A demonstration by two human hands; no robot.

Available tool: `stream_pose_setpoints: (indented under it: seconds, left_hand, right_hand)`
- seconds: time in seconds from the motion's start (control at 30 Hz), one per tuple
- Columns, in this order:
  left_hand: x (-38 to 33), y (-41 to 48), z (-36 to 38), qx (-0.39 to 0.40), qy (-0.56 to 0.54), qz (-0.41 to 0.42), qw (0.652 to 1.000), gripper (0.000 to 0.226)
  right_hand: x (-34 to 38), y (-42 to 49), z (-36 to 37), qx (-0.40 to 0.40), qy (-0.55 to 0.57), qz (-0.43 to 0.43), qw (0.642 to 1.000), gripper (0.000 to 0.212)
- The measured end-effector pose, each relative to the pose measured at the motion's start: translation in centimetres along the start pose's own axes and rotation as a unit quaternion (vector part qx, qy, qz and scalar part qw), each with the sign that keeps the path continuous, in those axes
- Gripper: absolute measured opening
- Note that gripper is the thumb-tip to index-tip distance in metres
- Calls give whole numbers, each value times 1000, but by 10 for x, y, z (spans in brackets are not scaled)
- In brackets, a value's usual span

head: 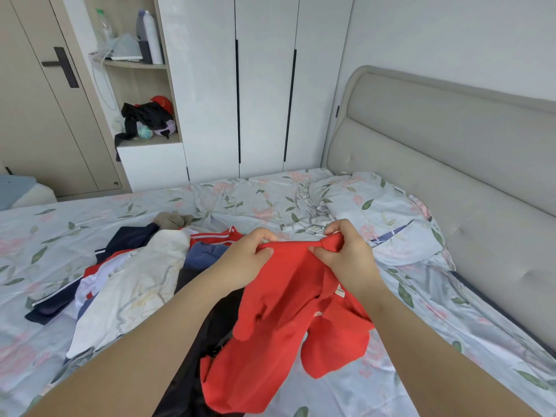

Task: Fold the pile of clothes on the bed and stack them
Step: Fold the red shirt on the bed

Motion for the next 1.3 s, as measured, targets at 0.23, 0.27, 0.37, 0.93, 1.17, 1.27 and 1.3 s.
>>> stream_pose_setpoints:
  seconds: [0.23,0.27,0.37,0.93,1.17,1.27,1.3]
  left_hand:
    - [-10,-8,11,-2,-82,12,997,14]
    - [-11,-9,8,-18,-109,1,994,15]
    - [-25,-13,10,-8,-164,-11,986,19]
    - [-64,5,88,-218,-444,-86,865,26]
    - [-56,-17,109,-333,-158,-124,921,26]
    - [-59,-37,106,-388,-21,-148,909,21]
    - [-61,-43,104,-396,15,-157,905,20]
  right_hand:
    - [8,-2,9,69,37,-39,996,41]
    - [3,-3,11,88,47,-25,995,44]
    - [-23,-12,20,193,44,36,980,56]
    - [-162,-13,-50,286,-82,78,951,17]
    - [-175,13,-121,85,113,82,987,7]
    - [-164,18,-139,38,168,54,984,4]
    - [-158,19,-143,32,160,36,986,6]
Point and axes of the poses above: each hand's wrist, its own y-axis towards the middle knuckle, its own z-axis out of the palm, x = y × z, the point moved 7 cm from there along y, towards the middle knuckle, and after that the axes turned 3 degrees about y, right-handed, at the moved point
